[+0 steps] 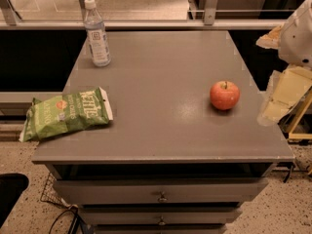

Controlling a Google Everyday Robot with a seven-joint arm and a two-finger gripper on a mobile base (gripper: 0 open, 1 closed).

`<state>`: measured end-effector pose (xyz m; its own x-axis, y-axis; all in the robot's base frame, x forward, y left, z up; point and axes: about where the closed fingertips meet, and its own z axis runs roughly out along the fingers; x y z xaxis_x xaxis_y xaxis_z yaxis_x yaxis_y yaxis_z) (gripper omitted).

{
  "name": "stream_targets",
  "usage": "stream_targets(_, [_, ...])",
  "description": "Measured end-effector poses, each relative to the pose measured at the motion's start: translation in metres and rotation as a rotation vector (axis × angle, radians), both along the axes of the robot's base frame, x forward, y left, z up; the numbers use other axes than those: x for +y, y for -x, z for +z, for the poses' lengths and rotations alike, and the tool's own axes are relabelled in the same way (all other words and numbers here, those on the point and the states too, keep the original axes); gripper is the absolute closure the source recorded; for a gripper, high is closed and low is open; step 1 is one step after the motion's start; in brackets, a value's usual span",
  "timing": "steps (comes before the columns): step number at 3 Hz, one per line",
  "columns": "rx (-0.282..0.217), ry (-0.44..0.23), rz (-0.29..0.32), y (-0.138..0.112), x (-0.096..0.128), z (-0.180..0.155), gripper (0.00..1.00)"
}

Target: Move apple near green jalapeno chip bag

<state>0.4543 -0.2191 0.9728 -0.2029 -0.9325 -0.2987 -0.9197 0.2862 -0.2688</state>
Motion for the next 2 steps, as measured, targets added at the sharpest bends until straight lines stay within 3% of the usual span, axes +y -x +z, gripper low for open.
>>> stream_targets(2, [-0.162, -0.397, 0.040, -0.068, -0.023, -0.055, 0.00])
